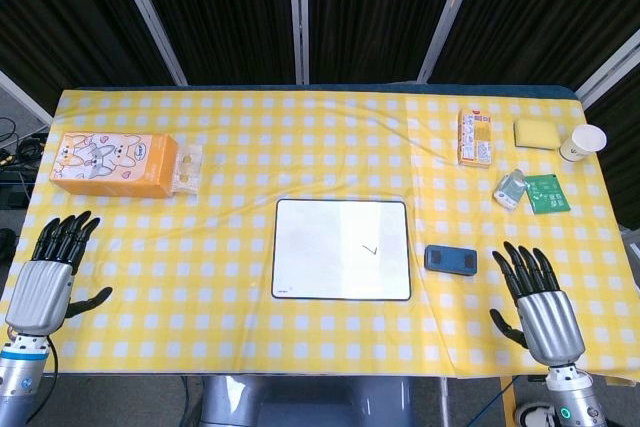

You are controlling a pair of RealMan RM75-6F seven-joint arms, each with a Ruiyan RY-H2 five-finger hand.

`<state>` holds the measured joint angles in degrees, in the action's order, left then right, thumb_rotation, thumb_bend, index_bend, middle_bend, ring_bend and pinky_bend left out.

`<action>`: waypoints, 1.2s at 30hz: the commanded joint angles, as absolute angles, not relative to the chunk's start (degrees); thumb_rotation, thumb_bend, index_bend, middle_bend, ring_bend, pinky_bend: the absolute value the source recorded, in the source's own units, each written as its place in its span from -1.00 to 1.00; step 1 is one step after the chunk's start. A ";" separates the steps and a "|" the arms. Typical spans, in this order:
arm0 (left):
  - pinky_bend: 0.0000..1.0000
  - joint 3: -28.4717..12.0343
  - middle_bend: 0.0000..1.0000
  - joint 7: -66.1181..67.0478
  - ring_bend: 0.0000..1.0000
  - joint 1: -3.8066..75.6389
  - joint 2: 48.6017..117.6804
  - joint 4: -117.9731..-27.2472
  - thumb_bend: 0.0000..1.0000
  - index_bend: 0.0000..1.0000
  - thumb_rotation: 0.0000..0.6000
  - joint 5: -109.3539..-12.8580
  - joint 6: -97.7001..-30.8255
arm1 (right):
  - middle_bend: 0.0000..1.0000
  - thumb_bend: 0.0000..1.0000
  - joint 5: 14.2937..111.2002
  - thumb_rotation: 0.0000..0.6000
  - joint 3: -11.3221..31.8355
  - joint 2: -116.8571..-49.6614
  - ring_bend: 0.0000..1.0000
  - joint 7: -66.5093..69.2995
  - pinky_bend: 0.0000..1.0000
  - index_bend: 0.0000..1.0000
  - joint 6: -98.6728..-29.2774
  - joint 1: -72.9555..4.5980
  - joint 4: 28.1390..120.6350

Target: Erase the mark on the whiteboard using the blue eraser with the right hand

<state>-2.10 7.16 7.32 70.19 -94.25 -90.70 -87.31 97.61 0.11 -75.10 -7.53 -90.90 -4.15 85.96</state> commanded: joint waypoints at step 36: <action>-1.00 -3.22 -1.00 4.70 -1.00 7.93 69.20 -94.35 -0.98 -1.00 1.00 -88.30 -85.92 | -0.83 -0.66 68.47 1.00 7.99 -73.67 -1.00 -23.89 -1.00 -0.56 -60.05 -20.09 97.54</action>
